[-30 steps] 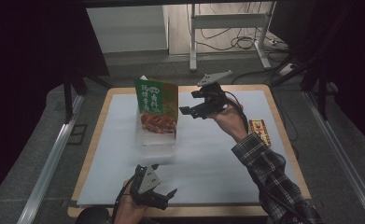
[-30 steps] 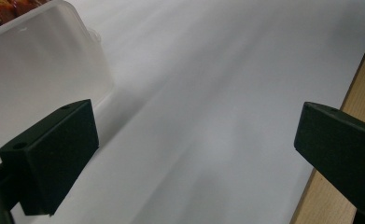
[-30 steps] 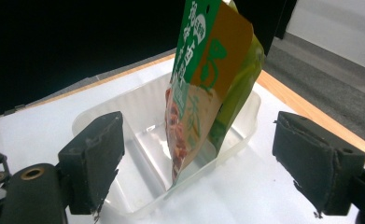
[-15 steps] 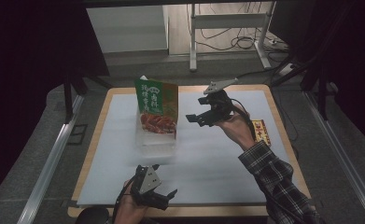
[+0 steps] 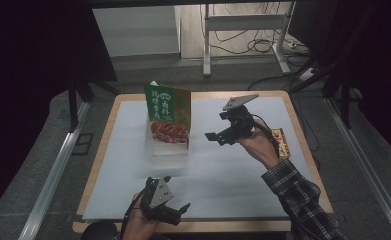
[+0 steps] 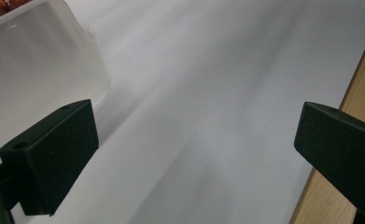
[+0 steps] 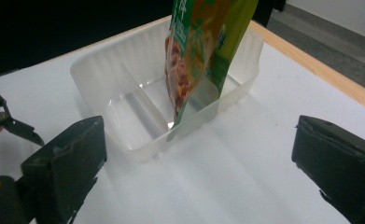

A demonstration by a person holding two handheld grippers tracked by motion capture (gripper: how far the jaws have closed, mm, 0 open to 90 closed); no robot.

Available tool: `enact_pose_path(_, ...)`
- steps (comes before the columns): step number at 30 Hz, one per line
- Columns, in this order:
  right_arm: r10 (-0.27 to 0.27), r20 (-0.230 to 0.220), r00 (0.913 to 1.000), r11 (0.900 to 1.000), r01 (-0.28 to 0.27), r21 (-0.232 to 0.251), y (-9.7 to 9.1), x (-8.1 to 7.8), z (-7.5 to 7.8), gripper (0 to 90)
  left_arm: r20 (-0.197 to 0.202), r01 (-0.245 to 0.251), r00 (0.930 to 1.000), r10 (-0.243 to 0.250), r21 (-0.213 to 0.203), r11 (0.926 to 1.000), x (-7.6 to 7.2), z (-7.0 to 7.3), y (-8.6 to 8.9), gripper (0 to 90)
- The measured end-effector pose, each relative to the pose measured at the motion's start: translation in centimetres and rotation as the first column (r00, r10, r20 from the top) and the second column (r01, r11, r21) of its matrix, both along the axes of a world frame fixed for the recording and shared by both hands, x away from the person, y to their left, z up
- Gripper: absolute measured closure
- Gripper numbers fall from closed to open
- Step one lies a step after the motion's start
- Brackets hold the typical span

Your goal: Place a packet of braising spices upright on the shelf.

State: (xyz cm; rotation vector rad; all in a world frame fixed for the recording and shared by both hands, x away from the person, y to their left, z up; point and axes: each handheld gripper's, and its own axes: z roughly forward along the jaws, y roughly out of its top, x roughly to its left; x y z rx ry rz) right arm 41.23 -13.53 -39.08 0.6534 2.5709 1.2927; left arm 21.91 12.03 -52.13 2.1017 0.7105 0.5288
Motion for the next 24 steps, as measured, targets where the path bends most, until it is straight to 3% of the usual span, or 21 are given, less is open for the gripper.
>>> enact_pose_path(19, -0.026, -0.025, 0.9993, 0.9995, 0.026, -0.016, -2.6, -2.1, -3.0, 1.4, 0.003, 0.0, 1.0, 0.0, -0.001, 1.0, 0.0, -0.1, -0.2, 0.0)
enact_pose_path(24, -0.033, -0.012, 0.9994, 0.9991, 0.033, -0.026, -3.5, -2.5, -3.8, 1.1, 0.002, 0.0, 1.0, 0.0, 0.002, 1.0, 0.0, -0.1, -0.2, 0.0)
